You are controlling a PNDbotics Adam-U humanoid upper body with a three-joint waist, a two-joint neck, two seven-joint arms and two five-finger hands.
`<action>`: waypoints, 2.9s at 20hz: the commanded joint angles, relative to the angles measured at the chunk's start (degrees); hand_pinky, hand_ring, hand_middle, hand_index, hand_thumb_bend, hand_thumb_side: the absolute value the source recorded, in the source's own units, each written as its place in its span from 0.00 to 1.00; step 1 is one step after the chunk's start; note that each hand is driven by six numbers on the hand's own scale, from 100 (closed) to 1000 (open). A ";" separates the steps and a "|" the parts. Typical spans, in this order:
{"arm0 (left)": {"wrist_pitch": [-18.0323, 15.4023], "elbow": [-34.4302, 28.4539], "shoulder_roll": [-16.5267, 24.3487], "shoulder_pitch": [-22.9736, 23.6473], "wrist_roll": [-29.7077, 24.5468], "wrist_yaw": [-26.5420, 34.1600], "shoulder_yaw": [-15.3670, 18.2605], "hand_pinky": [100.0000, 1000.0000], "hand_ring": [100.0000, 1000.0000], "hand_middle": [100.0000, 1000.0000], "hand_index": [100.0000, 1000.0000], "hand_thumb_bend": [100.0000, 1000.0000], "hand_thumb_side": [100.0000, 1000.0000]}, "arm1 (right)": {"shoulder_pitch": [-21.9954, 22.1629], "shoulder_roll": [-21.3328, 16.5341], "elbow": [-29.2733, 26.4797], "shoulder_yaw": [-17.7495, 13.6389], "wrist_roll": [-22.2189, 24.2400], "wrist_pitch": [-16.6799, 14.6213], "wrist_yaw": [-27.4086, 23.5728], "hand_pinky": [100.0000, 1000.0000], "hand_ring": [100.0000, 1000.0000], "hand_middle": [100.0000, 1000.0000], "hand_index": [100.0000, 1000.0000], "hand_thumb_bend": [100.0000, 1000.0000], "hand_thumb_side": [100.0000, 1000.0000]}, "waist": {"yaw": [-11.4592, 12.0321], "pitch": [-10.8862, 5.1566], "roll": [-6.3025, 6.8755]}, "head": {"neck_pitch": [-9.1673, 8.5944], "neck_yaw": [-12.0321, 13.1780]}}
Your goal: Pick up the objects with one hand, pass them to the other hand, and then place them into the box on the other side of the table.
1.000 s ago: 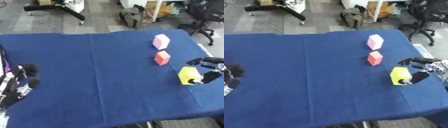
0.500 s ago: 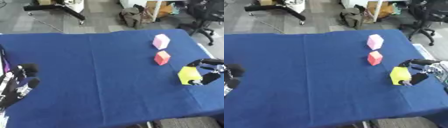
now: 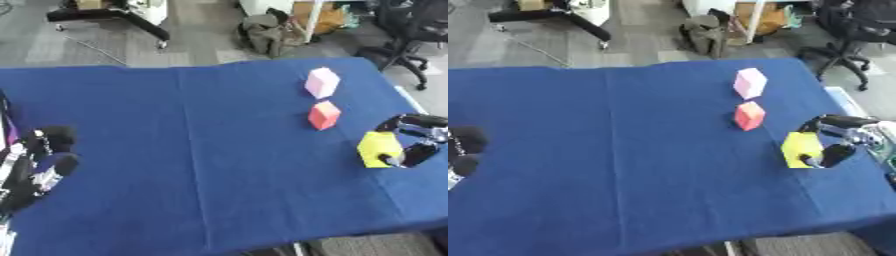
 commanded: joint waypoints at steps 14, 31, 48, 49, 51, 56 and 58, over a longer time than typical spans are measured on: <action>1.04 0.10 1.02 -0.78 1.79 0.58 0.44 0.72 0.68 0.57 0.72 0.71 0.58 | 5.26 4.58 -27.09 -5.41 -11.26 2.91 -17.99 0.70 0.60 0.20 0.31 0.00 0.19 | -0.80 -0.74 0.25 | -0.10 3.76; 3.06 5.05 10.37 -10.19 -2.75 1.46 -6.30 0.72 0.68 0.58 0.73 0.78 0.67 | 3.22 29.97 -50.21 -0.66 -8.45 2.61 -19.79 0.69 0.58 0.20 0.30 0.00 0.18 | -0.81 0.81 1.18 | -0.10 6.73; 9.09 16.49 13.79 -22.47 -10.73 10.25 -18.42 0.69 0.66 0.54 0.74 0.85 0.69 | 2.36 34.81 -53.10 4.41 -3.55 0.78 -22.30 0.69 0.58 0.20 0.30 0.00 0.17 | -1.25 0.75 0.77 | -0.10 7.89; 9.32 16.89 13.41 -22.89 -10.93 10.57 -18.88 0.69 0.66 0.54 0.74 0.85 0.69 | 2.17 34.96 -53.21 4.76 -3.14 0.67 -22.49 0.69 0.58 0.20 0.30 0.00 0.17 | -1.25 0.73 0.74 | -0.10 7.86; 9.66 17.49 12.67 -23.78 -11.49 11.02 -19.96 0.69 0.66 0.54 0.74 0.86 0.70 | 1.56 35.23 -53.55 5.51 -2.25 0.28 -22.58 0.69 0.58 0.20 0.30 0.00 0.16 | -1.21 0.74 0.67 | -0.10 7.77; 10.36 18.59 11.28 -26.16 -13.45 12.04 -22.64 0.69 0.66 0.55 0.74 0.87 0.70 | -0.19 36.06 -54.05 7.69 -0.04 -0.66 -23.11 0.69 0.58 0.20 0.30 0.00 0.16 | -0.92 0.90 0.52 | -0.10 7.54; 10.49 18.78 10.92 -26.81 -13.94 12.25 -23.29 0.69 0.66 0.55 0.74 0.87 0.70 | -0.69 36.34 -54.13 8.21 0.60 -0.82 -23.44 0.69 0.58 0.20 0.30 0.00 0.16 | -0.82 0.95 0.47 | -0.10 7.46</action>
